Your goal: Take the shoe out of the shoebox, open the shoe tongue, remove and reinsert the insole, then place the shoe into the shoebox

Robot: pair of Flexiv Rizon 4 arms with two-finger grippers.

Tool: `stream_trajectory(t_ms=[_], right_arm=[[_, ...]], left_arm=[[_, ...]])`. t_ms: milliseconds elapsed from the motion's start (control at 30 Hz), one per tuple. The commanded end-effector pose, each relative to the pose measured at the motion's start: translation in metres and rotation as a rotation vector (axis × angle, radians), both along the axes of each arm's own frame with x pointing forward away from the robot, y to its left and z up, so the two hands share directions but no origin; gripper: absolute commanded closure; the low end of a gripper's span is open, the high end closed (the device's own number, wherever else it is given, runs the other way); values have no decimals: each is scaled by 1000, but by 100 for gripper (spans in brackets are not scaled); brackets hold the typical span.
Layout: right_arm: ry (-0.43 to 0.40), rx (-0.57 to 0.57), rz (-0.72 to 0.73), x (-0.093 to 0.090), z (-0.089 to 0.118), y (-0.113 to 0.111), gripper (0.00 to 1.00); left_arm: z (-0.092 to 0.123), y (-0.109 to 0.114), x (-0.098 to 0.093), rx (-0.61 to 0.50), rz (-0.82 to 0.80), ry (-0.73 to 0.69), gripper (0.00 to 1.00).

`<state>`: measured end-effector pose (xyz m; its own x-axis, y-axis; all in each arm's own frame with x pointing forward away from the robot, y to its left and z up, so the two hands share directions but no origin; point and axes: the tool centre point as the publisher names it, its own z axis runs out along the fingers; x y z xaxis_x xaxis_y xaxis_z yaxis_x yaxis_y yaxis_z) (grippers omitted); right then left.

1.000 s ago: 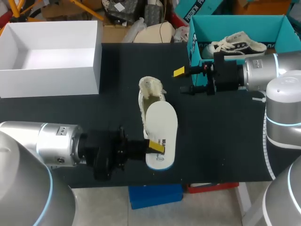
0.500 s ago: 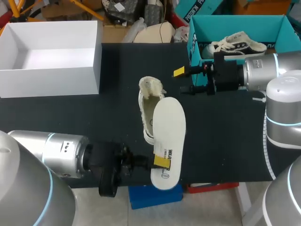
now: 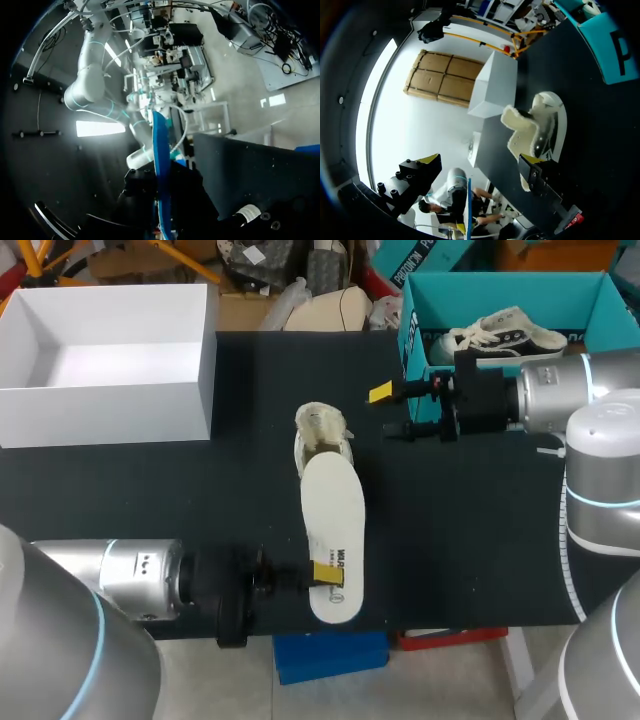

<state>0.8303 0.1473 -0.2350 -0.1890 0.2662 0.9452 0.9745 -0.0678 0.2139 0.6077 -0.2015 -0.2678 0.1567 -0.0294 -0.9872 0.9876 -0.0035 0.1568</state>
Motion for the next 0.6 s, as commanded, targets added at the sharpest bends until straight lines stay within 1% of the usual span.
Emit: stream_trajectory(t_ms=[33,267,400,500,600], right_arm=[[-1,0,-4,0,-1,2,0],[-1,0,-4,0,-1,2,0],[-1,0,-4,0,-1,2,0],[-1,0,-4,0,-1,2,0],[-1,0,-4,0,-1,2,0]], left_arm=[[-5,-8,35,12,-15,-4,100],[-3,-7,89,41,-1,-8,100],[-2,-10,118,66,10,-23,100],[-2,-14,134,71,17,-23,100],[-1,-17,146,72,26,-25,100]])
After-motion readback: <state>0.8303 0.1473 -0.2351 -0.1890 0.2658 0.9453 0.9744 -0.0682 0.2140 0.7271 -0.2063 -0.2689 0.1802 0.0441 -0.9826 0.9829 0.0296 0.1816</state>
